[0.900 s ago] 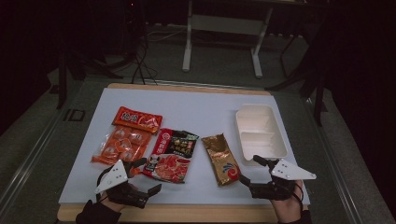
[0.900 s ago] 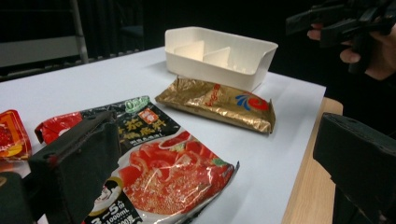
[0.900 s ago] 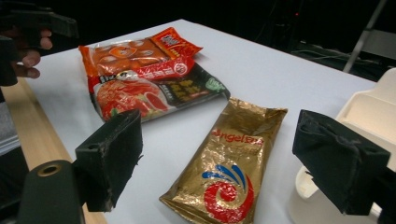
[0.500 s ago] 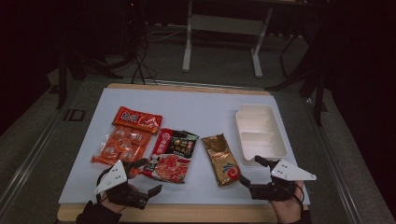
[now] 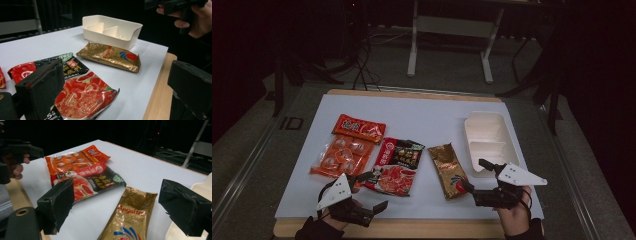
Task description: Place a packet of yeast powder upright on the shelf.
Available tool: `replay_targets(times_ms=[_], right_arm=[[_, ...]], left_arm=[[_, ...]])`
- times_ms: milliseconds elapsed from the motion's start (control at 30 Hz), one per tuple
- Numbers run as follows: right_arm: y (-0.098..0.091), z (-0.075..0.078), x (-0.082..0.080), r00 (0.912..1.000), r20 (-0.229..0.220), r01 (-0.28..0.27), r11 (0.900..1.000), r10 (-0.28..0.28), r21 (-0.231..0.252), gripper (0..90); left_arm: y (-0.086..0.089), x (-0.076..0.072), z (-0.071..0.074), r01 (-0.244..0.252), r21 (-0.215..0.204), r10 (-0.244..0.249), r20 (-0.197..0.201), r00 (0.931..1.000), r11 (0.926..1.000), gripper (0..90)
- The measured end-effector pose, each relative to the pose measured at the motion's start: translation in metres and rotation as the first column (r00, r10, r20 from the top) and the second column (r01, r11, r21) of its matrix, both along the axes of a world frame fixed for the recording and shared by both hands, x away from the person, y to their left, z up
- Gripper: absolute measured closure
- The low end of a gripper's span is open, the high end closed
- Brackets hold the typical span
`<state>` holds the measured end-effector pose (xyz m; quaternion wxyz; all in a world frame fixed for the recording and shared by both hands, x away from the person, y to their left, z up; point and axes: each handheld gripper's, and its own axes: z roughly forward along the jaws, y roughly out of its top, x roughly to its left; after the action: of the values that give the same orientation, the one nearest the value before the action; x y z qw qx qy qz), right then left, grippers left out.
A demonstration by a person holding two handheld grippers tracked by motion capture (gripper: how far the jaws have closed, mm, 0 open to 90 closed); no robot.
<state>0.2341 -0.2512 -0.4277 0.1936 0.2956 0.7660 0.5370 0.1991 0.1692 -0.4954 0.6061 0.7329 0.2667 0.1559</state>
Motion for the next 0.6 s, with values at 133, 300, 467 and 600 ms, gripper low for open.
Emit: replay_targets(times_ms=[133,300,467,600], right_arm=[[0.006,0.004,0.014,0.9998,0.011,-0.015,0.9991,0.015,-0.04,11.6],[0.011,0.005,0.026,0.9997,-0.017,-0.018,0.9989,0.017,-0.043,12.4],[0.018,0.01,0.043,0.9996,-0.023,-0.015,0.9988,0.014,-0.045,11.1],[0.025,0.011,0.054,0.9989,-0.044,0.011,0.9967,-0.015,-0.081,11.3]], left_arm=[[0.002,0.001,0.0,-0.011,-0.008,0.011,-0.005,0.9999,0.9999,1.1],[0.003,0.002,-0.001,-0.021,-0.01,0.021,-0.014,0.9997,0.9997,1.1],[0.002,0.002,-0.001,-0.022,-0.007,0.021,-0.016,0.9996,0.9997,1.1],[0.001,0.001,-0.001,-0.016,-0.005,0.015,-0.016,0.9997,0.9999,1.1]])
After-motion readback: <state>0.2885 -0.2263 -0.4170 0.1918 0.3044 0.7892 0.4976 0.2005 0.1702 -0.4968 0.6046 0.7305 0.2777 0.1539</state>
